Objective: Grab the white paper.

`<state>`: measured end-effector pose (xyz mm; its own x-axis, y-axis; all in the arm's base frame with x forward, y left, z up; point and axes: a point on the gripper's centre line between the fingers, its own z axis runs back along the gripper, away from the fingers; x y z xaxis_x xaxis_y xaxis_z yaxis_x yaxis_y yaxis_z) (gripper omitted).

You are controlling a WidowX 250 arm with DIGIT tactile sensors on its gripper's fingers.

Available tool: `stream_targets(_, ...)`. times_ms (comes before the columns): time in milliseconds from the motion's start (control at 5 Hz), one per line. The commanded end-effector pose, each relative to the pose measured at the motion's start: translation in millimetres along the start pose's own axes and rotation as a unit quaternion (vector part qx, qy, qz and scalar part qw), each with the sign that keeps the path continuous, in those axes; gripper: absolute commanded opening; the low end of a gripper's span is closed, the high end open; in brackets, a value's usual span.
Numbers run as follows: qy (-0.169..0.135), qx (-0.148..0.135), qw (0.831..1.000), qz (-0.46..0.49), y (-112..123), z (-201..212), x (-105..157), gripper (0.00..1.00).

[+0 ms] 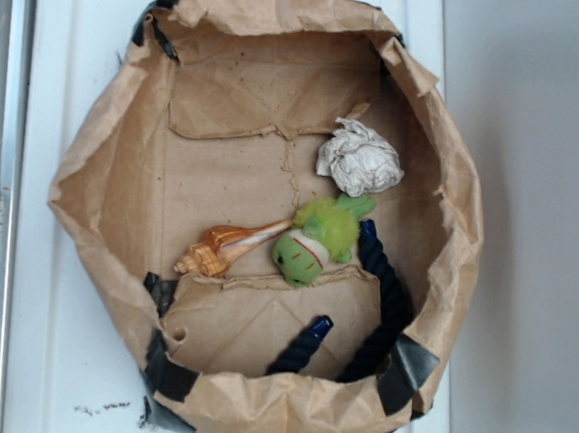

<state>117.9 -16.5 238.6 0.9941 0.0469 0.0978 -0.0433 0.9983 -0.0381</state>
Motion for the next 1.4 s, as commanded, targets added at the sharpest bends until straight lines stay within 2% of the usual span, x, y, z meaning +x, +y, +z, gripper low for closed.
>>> stream_targets(0,-0.008,-0.001,1.0,-0.002,-0.7,3.8,1.6,1.0)
stream_targets(200,-0.025,-0.012,0.999,0.02,-1.8,-8.1,47.8,1.0)
stream_targets(400,-0.043,-0.003,0.999,0.026,3.3,-14.9,87.6,1.0)
stream_targets(600,-0.061,-0.004,0.998,-0.007,15.9,-32.3,116.7,1.0)
stream_targets(800,-0.123,-0.004,0.989,-0.085,33.5,-52.2,136.3,1.0)
stream_targets(1000,-0.133,0.02,0.986,-0.101,45.9,-72.4,158.0,1.0)
stream_targets(1200,-0.134,0.014,0.985,-0.111,54.3,-83.4,177.5,1.0)
